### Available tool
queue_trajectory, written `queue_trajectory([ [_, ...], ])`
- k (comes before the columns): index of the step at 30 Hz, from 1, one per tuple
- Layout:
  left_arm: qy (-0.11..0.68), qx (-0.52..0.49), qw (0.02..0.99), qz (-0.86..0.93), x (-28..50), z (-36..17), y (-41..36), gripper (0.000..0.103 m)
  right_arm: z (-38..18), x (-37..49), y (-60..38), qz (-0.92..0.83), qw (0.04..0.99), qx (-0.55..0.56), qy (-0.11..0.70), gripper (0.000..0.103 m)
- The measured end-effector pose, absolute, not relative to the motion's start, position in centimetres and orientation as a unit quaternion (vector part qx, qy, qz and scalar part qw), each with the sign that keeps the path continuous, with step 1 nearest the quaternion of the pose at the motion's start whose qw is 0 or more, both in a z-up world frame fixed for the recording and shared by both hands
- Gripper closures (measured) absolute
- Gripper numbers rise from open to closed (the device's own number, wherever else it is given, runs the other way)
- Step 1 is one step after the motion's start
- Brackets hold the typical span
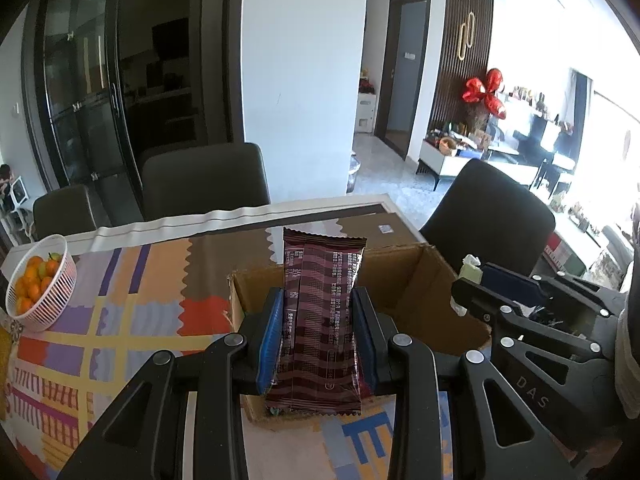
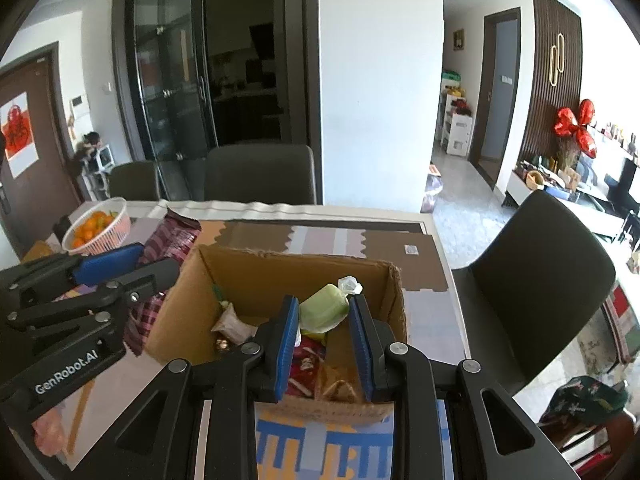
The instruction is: Organize snacks
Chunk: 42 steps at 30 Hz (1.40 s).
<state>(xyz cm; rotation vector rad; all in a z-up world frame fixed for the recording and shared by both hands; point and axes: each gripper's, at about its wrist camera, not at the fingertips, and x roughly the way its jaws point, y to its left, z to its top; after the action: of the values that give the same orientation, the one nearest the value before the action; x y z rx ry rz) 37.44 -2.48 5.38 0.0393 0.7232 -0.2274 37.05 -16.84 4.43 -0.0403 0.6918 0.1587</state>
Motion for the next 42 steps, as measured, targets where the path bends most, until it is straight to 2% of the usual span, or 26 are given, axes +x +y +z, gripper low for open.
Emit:
queue_trajectory([
  [8, 0.388, 0.014, 0.915, -0.108, 40.5, 2.6, -2.7, 0.068, 2.7, 39.5, -16.6, 0.072, 0.926, -0.033, 0.369, 0.075],
  [14, 0.411, 0.032, 0.907, -0.091, 41.1, 1.1, -3.2, 0.058, 1.2, 40.9, -16.9, 0.062, 0.917, -0.031, 0.393, 0.075],
  [15, 0.412, 0.033, 0.906, -0.091, 41.0, 0.8, -3.0, 0.057, 0.9, 41.0, -17.1, 0.057, 0.915, -0.030, 0.397, 0.072],
  [16, 0.411, 0.035, 0.907, -0.085, 40.7, 0.8, -2.9, 0.056, 0.7, 41.1, -17.2, 0.054, 0.914, -0.029, 0.401, 0.063],
  [17, 0.409, 0.035, 0.909, -0.081, 40.3, 0.8, -2.8, 0.055, 0.6, 41.1, -17.3, 0.052, 0.913, -0.028, 0.403, 0.061],
  [18, 0.406, 0.033, 0.910, -0.078, 40.1, 0.9, -2.6, 0.051, 0.5, 40.9, -17.5, 0.048, 0.914, -0.029, 0.402, 0.061],
  [21, 0.396, 0.027, 0.915, -0.069, 38.8, 1.3, -2.1, 0.049, 0.5, 40.0, -17.8, 0.042, 0.916, -0.035, 0.397, 0.060],
  [25, 0.376, 0.035, 0.924, -0.056, 36.2, 2.0, -1.9, 0.044, 0.9, 38.2, -18.2, 0.042, 0.922, -0.024, 0.385, 0.049],
  [37, 0.332, 0.038, 0.941, -0.052, 28.5, 3.0, -1.3, 0.030, 2.5, 30.8, -18.7, 0.039, 0.943, -0.010, 0.331, 0.031],
  [42, 0.312, 0.036, 0.949, -0.039, 25.1, 3.2, -1.0, 0.017, 2.9, 27.3, -18.3, 0.040, 0.952, -0.011, 0.304, 0.025],
])
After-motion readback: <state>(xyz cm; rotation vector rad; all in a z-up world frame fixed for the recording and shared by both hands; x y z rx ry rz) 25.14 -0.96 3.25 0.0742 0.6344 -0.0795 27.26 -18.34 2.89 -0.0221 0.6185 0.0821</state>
